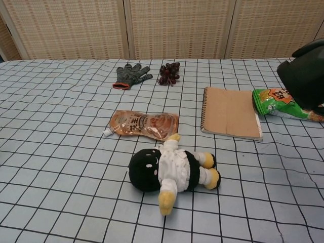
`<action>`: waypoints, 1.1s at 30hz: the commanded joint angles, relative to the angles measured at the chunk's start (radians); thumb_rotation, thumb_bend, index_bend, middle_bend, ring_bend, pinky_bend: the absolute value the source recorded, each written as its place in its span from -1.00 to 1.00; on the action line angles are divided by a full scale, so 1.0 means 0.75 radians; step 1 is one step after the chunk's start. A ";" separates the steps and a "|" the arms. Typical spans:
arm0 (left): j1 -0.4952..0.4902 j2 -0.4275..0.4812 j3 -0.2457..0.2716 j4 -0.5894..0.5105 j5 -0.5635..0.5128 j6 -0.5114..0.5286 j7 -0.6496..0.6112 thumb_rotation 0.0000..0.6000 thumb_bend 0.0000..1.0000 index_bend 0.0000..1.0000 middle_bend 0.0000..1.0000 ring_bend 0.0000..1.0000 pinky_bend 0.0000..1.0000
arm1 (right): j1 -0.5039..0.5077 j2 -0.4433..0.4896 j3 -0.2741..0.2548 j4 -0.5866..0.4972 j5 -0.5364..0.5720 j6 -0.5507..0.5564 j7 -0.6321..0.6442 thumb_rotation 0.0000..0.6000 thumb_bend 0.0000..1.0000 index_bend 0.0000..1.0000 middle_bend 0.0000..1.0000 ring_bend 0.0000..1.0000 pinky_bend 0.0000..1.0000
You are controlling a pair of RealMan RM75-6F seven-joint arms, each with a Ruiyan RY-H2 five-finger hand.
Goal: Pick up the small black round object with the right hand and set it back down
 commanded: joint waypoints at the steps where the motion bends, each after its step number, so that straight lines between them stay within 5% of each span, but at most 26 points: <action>1: -0.001 0.001 0.000 -0.001 0.000 -0.001 0.000 1.00 -0.22 -0.42 -0.35 -0.36 -0.02 | 0.014 0.077 -0.009 -0.033 0.167 -0.309 -0.606 1.00 -0.40 0.50 0.27 0.08 0.31; 4: 0.000 0.000 0.000 -0.001 0.000 0.000 0.001 1.00 -0.22 -0.42 -0.35 -0.36 -0.02 | 0.005 0.100 0.035 -0.107 0.331 -0.450 -0.939 1.00 -0.39 0.50 0.27 0.08 0.31; 7: 0.000 0.001 0.000 -0.003 -0.001 -0.002 0.001 1.00 -0.22 -0.42 -0.35 -0.36 -0.02 | 0.007 0.084 0.063 -0.110 0.416 -0.507 -1.101 1.00 -0.39 0.50 0.27 0.08 0.31; 15: -0.002 0.002 -0.002 0.001 -0.003 -0.004 -0.011 1.00 -0.22 -0.42 -0.35 -0.36 -0.02 | 0.052 0.027 0.073 -0.069 0.341 -0.486 -1.001 1.00 -0.17 0.56 0.32 0.13 0.32; 22: -0.003 0.003 0.002 0.000 -0.001 -0.008 -0.012 1.00 -0.22 -0.42 -0.34 -0.35 -0.02 | 0.156 0.203 0.111 -0.646 0.310 -0.582 -1.106 1.00 -0.12 0.56 0.33 0.14 0.36; 24: -0.003 0.001 -0.001 0.005 -0.001 -0.006 -0.013 1.00 -0.22 -0.42 -0.33 -0.35 -0.02 | 0.160 0.229 0.121 -0.717 0.347 -0.603 -1.164 1.00 -0.11 0.56 0.33 0.15 0.36; 33: -0.001 0.004 -0.004 0.002 -0.007 -0.003 -0.023 1.00 -0.22 -0.42 -0.33 -0.35 -0.02 | 0.120 0.170 0.123 -0.483 0.697 -0.674 -1.544 1.00 -0.11 0.56 0.33 0.15 0.36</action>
